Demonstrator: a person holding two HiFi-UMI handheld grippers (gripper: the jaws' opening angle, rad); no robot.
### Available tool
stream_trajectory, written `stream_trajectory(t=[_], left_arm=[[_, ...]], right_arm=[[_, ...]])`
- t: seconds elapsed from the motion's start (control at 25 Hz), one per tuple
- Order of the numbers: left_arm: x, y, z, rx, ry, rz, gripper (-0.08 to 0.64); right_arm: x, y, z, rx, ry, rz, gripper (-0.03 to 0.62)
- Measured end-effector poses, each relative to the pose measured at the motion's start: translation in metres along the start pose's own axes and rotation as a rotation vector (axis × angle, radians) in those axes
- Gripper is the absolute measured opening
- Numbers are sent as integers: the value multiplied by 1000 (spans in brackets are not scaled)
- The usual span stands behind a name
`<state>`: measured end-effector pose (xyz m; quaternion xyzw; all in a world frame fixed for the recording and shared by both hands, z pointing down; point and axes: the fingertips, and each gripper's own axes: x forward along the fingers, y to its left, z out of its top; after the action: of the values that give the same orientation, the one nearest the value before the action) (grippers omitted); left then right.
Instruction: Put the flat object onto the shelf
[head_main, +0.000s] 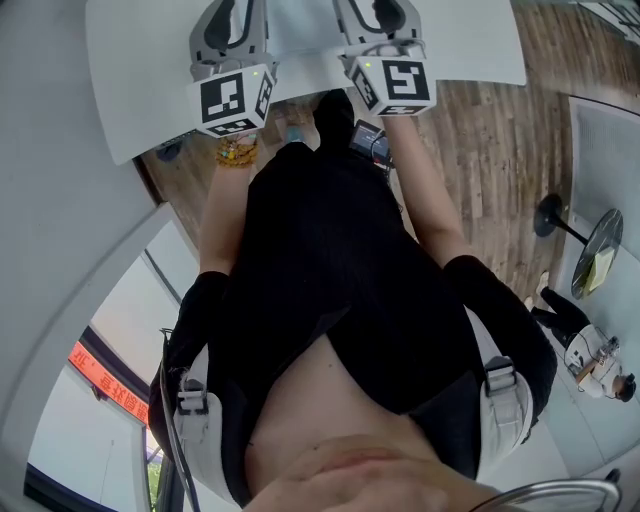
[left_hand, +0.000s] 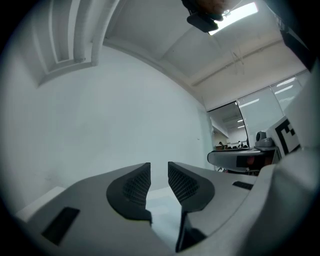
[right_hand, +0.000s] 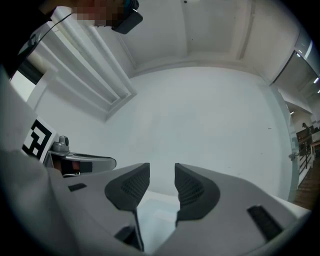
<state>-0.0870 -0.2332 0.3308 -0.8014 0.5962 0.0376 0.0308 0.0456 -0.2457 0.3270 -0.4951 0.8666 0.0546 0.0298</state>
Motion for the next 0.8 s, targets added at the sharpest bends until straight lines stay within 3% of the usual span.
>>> stream_trajectory(t=[0.24, 0.48, 0.8], left_arm=[[-10, -10, 19, 38, -49, 13, 28], [-17, -14, 7, 37, -31, 4, 21], [-29, -15, -9, 48, -7, -2, 18]], right_arm=[[-8, 10, 7, -15, -40, 5, 84], [-15, 19, 3, -36, -48, -16, 44], [-23, 38, -8, -31, -28, -20, 38]])
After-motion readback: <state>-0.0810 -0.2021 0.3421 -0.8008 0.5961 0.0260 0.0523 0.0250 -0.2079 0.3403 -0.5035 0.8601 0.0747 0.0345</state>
